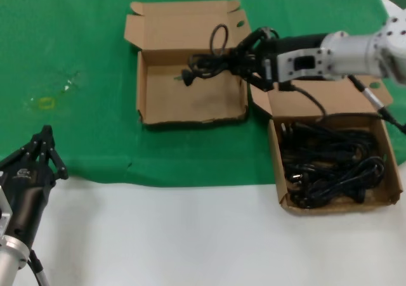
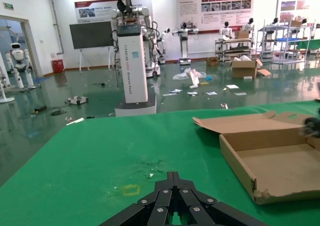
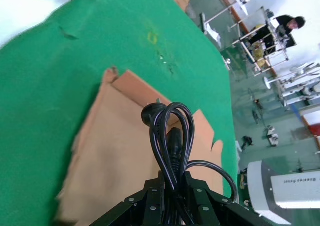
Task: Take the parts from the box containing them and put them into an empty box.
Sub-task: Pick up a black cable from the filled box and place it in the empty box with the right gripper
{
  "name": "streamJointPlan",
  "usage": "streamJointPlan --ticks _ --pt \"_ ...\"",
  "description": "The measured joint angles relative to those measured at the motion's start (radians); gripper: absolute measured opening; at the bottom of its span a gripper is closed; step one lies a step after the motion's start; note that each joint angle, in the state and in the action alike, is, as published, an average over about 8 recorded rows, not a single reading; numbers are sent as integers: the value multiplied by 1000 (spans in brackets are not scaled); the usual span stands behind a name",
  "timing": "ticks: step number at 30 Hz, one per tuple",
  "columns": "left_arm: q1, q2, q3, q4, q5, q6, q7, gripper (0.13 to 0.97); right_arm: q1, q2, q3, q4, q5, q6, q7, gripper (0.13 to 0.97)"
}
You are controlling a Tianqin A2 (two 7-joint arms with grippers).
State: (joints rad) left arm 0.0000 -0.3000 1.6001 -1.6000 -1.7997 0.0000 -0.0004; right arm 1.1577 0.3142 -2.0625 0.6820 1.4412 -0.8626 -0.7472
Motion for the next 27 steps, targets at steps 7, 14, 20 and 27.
streamJointPlan --ticks 7,14,20,27 --pt "0 0 0 0 0 0 0 144 97 -144 61 -319 65 72 -250 213" --pt "0 0 0 0 0 0 0 144 166 -233 125 -556 118 130 -452 213" --pt "0 0 0 0 0 0 0 144 180 -267 153 -630 136 166 -529 213" --pt "0 0 0 0 0 0 0 144 178 -286 171 -655 143 192 -564 213"
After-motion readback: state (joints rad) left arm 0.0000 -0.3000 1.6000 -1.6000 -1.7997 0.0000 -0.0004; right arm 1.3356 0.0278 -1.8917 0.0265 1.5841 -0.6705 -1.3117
